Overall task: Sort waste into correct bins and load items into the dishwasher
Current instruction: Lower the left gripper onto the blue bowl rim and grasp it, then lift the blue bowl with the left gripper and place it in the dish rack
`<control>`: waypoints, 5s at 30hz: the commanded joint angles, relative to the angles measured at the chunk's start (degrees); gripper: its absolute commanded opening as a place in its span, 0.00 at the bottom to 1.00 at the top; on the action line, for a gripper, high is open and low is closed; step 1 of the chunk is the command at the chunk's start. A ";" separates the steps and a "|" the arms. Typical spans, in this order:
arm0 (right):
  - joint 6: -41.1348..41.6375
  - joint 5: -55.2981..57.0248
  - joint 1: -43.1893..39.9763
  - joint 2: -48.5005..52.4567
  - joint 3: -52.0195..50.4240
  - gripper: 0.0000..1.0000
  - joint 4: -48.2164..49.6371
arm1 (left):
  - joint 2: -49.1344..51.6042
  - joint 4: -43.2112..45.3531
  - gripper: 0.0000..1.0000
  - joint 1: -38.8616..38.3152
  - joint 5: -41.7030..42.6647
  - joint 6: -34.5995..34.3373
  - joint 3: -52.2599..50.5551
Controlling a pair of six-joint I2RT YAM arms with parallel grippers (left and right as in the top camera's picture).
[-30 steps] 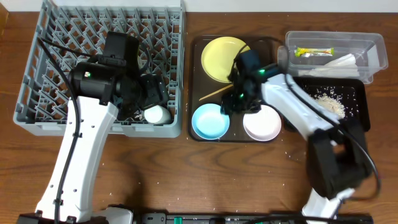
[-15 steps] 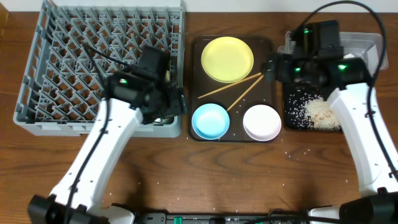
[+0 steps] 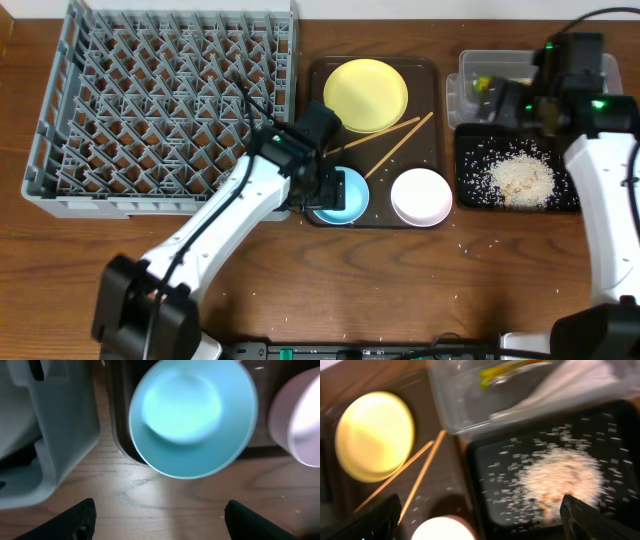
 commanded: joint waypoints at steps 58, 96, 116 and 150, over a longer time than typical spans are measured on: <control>1.40 2.05 -2.34 0.09 0.22 0.99 -0.24 | 20.04 12.96 0.08 -0.72 -0.61 3.63 -0.66; 1.40 2.05 -2.34 0.09 0.22 0.99 -0.24 | 4.74 19.65 0.08 8.20 -81.74 17.20 6.40; 1.40 2.05 -2.34 0.09 0.22 0.99 -0.26 | 18.43 22.40 0.07 4.44 -85.59 17.14 5.57; 1.40 2.05 -2.34 0.09 0.22 0.99 -0.24 | 17.79 11.39 0.56 -1.79 -60.52 17.70 7.23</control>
